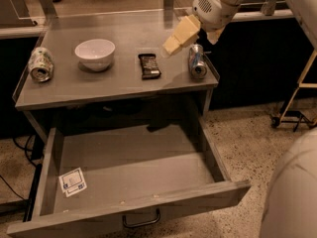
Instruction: Place rxbar chocolate into top drawer
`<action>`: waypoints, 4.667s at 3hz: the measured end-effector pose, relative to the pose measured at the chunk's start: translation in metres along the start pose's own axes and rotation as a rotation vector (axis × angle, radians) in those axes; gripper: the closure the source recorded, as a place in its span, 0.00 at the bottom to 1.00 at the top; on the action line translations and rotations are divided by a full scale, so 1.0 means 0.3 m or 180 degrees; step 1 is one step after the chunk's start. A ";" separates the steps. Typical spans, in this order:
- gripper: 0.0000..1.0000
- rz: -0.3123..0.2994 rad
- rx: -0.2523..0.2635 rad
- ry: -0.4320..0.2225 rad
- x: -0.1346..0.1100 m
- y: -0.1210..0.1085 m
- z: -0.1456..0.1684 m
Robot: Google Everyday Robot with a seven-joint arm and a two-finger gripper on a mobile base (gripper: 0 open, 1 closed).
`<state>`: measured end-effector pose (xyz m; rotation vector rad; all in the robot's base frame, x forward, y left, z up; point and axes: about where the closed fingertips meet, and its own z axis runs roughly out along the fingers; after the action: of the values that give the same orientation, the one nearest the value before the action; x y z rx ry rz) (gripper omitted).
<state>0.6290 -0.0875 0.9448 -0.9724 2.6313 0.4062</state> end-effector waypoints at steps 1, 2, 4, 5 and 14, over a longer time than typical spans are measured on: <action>0.00 -0.0104 -0.0049 -0.0078 -0.122 0.033 -0.005; 0.00 -0.0102 -0.0063 -0.0121 -0.140 0.034 0.017; 0.00 -0.0374 0.0079 -0.0553 -0.279 0.042 0.047; 0.00 -0.0383 0.0080 -0.0562 -0.282 0.042 0.048; 0.00 -0.2082 0.0480 0.0024 -0.405 0.081 0.326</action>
Offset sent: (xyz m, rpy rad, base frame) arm 0.0117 0.0214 0.0104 0.0082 0.0036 0.0308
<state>0.7187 0.0360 0.9049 -1.6770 2.1350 0.0429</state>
